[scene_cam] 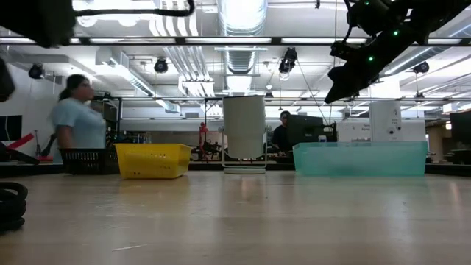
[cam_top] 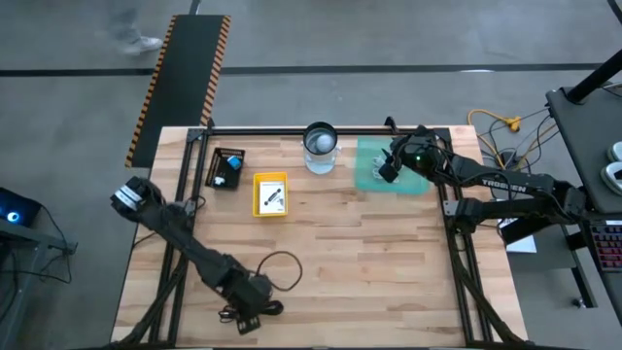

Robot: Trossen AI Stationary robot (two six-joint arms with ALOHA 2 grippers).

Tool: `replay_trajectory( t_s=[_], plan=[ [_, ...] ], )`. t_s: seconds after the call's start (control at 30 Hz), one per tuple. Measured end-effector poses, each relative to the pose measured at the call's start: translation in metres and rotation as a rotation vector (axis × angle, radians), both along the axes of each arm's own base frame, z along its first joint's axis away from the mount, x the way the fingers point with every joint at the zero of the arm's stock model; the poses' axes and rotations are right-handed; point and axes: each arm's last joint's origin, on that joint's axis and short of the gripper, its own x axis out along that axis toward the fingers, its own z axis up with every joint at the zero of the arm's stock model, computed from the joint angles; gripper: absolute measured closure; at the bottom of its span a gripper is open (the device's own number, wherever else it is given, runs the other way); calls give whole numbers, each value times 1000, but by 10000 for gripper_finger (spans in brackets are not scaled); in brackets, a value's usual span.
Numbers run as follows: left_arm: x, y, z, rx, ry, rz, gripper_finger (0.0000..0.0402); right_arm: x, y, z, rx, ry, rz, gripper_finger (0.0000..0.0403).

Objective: Pick and place items into bin
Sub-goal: Put the black cable charger into the light blue bin

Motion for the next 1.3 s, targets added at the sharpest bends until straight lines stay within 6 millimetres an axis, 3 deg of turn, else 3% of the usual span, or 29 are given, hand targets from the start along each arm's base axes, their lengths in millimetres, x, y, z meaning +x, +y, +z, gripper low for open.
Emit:
replay_trajectory(
  t_s=[0.1,0.57,0.73,0.83,1.0,1.13,1.3],
  plan=[
    [0,-10,-7,-2,-18,1,243,0,0,0,16,-24,-16,200],
    [5,-17,-45,117,44,-18,247,2,2,-1,77,-72,29,200],
    [5,-17,-49,143,17,-149,304,2,2,-1,73,-67,33,200],
    [5,-17,-47,134,-19,-218,363,2,2,-1,72,-65,34,200],
    [8,-11,-42,226,-135,-319,372,2,2,-1,76,-71,31,200],
    [17,7,-32,434,-285,-388,372,3,2,0,91,-96,68,200],
    [31,37,-1,800,-513,-431,372,8,3,4,103,-165,165,200]
  ],
)
